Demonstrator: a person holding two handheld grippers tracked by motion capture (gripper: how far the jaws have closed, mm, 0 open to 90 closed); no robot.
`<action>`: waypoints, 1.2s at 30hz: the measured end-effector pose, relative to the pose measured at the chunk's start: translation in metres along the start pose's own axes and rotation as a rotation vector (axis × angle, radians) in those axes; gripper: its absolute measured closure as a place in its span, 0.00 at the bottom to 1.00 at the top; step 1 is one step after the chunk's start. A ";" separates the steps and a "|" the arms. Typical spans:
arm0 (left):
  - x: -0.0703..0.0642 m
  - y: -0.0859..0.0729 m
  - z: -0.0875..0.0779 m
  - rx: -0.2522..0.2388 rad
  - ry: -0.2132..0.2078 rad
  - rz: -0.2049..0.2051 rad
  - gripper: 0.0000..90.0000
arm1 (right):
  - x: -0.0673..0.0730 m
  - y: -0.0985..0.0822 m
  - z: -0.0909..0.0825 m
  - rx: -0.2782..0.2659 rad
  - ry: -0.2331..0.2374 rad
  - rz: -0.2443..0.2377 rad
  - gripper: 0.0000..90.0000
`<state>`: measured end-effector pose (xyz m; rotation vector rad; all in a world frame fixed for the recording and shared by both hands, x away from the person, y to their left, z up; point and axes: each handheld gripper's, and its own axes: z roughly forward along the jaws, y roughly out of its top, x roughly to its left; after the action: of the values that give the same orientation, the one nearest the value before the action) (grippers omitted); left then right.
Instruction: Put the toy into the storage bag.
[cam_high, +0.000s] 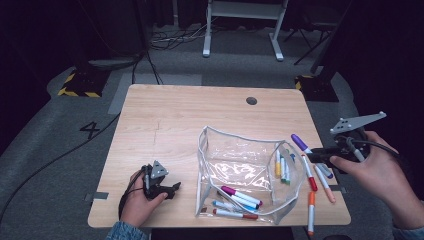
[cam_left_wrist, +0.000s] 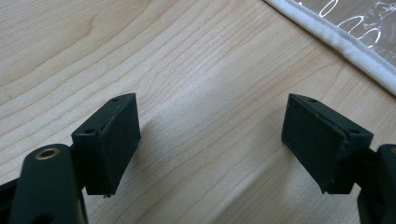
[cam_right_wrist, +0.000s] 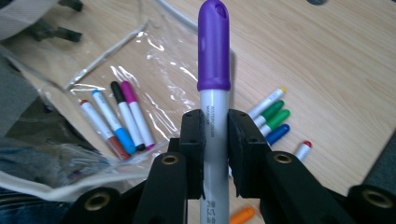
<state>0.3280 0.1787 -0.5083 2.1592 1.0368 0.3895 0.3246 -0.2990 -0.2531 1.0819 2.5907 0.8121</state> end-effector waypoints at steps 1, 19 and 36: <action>0.000 0.000 0.000 0.000 0.001 0.002 0.22 | 0.009 0.007 0.001 0.000 0.014 -0.034 0.86; 0.001 0.000 0.000 0.002 0.004 0.011 0.22 | 0.076 0.057 0.043 0.124 0.178 -0.262 0.86; 0.001 0.000 -0.001 0.003 0.005 0.012 0.22 | 0.103 0.067 0.105 0.282 0.247 -0.329 0.86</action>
<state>0.3285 0.1795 -0.5077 2.1691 1.0285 0.3988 0.3327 -0.1449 -0.3007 0.6149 3.0494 0.5426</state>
